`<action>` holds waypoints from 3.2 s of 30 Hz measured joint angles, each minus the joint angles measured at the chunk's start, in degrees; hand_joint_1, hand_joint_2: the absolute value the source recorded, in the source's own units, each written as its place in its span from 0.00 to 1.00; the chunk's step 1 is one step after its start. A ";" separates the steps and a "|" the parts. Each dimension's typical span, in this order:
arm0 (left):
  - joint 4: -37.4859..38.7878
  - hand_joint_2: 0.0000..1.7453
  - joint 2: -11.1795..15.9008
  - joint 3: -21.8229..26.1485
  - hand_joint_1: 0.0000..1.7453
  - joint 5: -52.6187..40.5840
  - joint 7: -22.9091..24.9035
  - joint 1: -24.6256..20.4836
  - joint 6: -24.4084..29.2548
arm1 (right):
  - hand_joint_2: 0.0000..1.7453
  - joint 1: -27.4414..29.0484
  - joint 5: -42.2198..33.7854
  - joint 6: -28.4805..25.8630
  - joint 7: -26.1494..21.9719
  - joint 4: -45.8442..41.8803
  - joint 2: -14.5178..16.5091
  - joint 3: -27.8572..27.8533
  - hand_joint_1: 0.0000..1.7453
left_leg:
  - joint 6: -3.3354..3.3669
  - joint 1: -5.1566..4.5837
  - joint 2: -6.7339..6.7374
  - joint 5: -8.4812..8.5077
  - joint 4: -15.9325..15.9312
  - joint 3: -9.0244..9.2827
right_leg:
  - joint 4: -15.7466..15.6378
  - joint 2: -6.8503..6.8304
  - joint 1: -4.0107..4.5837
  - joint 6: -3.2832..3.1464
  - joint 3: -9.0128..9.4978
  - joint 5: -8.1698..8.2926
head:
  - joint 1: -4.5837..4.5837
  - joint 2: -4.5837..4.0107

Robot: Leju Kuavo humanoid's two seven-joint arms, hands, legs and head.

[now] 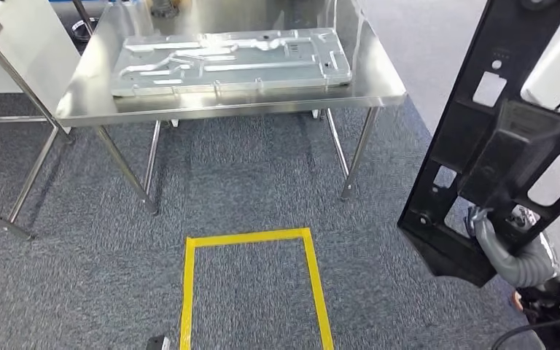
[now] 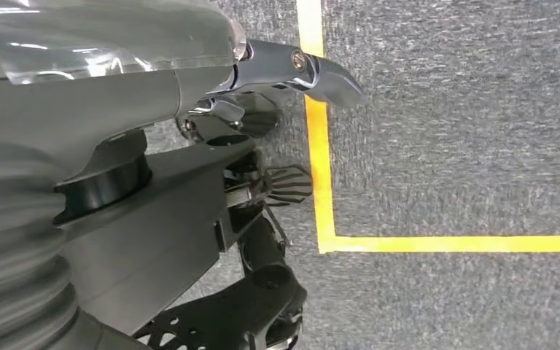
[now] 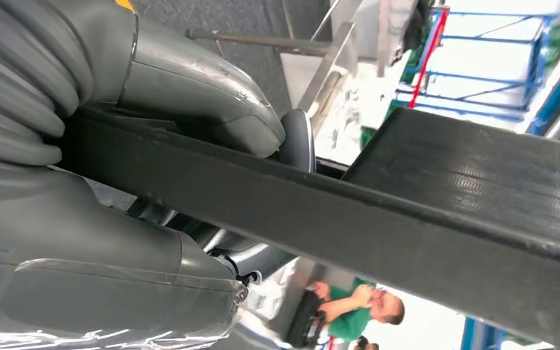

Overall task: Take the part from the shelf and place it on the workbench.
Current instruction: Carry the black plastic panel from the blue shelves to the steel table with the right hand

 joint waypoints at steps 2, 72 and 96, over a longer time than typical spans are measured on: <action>0.00 1.00 -0.01 0.00 0.00 0.00 0.03 -0.10 0.01 | 1.00 -0.04 -0.04 0.00 0.05 0.18 -0.10 -0.07 1.00 | -0.61 -0.02 0.18 -0.61 -0.20 0.55 | -0.14 0.36 0.05 -0.92 0.31 -0.56 | 0.00 0.00; 0.00 1.00 0.66 0.15 0.00 1.25 -1.27 0.37 0.08 | 1.00 -6.99 -2.26 1.05 0.58 6.87 -2.87 3.41 1.00 | -0.97 -0.01 -1.18 -2.87 14.40 -12.12 | -0.79 0.81 -0.01 -2.50 5.43 -4.12 | -0.02 0.00; 0.00 1.00 0.78 0.17 0.00 1.23 -1.27 0.04 0.67 | 1.00 -7.46 -2.10 1.24 0.01 7.99 -2.80 3.89 1.00 | -0.27 -0.90 -1.42 1.36 4.95 -5.77 | -0.21 0.66 -0.22 -1.81 0.95 -0.93 | -0.02 0.00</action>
